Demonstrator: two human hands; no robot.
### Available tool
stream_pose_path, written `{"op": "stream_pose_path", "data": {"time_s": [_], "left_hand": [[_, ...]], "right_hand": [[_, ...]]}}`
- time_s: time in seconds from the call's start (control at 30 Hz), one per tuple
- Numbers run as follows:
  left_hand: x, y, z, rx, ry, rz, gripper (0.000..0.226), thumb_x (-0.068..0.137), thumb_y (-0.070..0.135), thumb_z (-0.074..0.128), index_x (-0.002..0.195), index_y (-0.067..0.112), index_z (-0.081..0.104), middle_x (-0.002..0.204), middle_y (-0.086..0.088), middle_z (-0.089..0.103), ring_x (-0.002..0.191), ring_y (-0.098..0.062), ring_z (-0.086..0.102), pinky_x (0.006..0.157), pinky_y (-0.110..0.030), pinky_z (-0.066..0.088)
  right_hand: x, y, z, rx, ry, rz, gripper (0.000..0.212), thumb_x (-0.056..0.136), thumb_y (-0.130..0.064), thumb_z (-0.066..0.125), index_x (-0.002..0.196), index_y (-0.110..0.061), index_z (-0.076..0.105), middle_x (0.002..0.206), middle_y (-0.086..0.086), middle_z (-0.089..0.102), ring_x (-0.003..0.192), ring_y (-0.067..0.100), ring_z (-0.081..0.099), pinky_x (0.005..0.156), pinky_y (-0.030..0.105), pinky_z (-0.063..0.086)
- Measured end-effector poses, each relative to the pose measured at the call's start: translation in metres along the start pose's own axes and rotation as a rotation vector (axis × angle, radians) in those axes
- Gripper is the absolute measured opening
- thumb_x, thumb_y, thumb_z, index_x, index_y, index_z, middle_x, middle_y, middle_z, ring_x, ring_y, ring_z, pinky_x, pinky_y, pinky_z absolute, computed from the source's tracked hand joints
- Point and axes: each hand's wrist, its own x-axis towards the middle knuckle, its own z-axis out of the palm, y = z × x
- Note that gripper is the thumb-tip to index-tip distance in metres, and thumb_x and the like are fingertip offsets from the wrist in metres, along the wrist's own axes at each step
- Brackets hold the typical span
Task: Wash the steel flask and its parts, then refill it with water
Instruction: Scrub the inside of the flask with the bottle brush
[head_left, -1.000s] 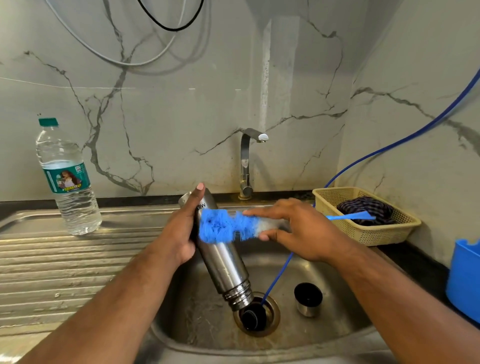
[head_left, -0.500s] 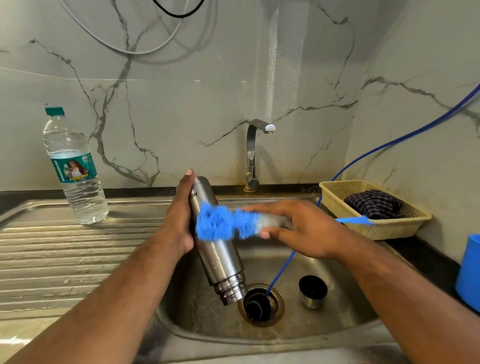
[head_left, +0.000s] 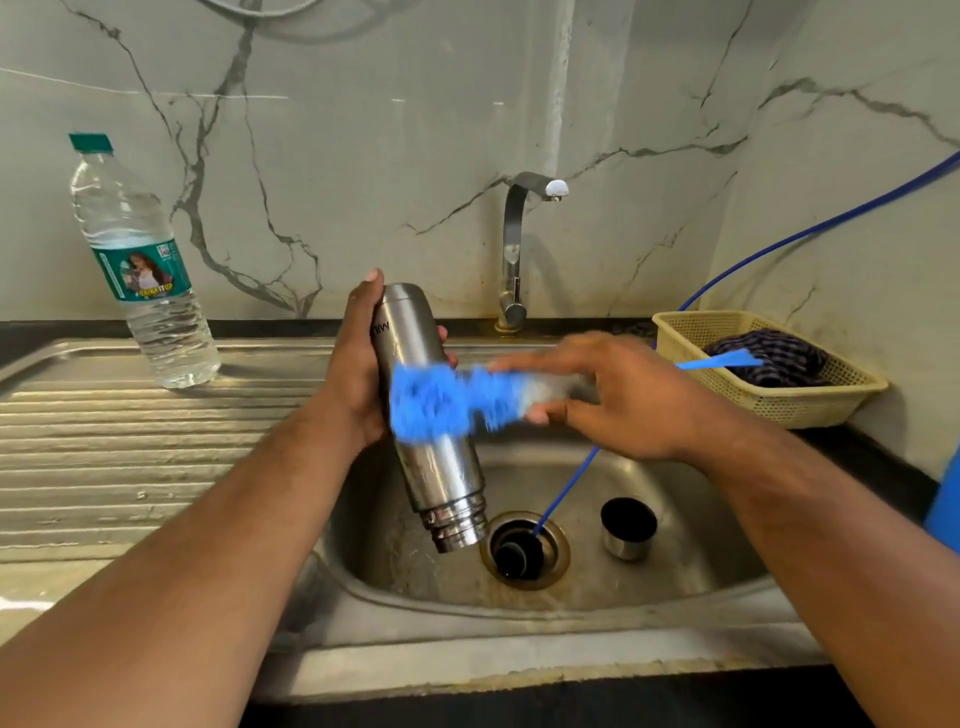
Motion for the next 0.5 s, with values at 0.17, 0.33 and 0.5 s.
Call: {"op": "stream_pose_path", "data": {"time_s": [0.17,0.33,0.5], "left_hand": [[0.0012,-0.0001,-0.0008,0.024,-0.011,0.025,0.070,0.084,0.076,0.055,0.121,0.016,0.061,0.098,-0.010,0.072,0.079,-0.027,0.072,0.073,-0.039,0.059],[0.0044,-0.0024,-0.0015,-0.033,0.015,-0.019,0.069,0.082,0.077,0.055,0.113,0.017,0.064,0.088,-0.008,0.074,0.074,-0.025,0.074,0.069,-0.039,0.060],[0.0046,-0.0016,0.0001,0.017,0.005,0.021,0.068,0.084,0.076,0.055,0.114,0.016,0.064,0.097,-0.010,0.073,0.079,-0.027,0.073,0.074,-0.040,0.059]], "right_hand": [[-0.0017,-0.0061,0.0002,-0.001,-0.136,-0.073,0.054,0.085,-0.040,0.074,0.135,-0.054,0.058,0.084,-0.027,0.053,0.084,-0.003,0.050,0.081,0.028,0.044],[0.0019,-0.0043,-0.0029,-0.045,-0.001,0.015,0.056,0.086,-0.049,0.064,0.141,-0.053,0.054,0.105,-0.018,0.066,0.097,0.009,0.058,0.090,0.038,0.049],[-0.0015,0.0014,-0.0013,0.012,-0.118,0.008,0.056,0.088,-0.036,0.077,0.136,-0.057,0.056,0.097,-0.036,0.063,0.091,-0.006,0.057,0.083,0.029,0.046]]}}
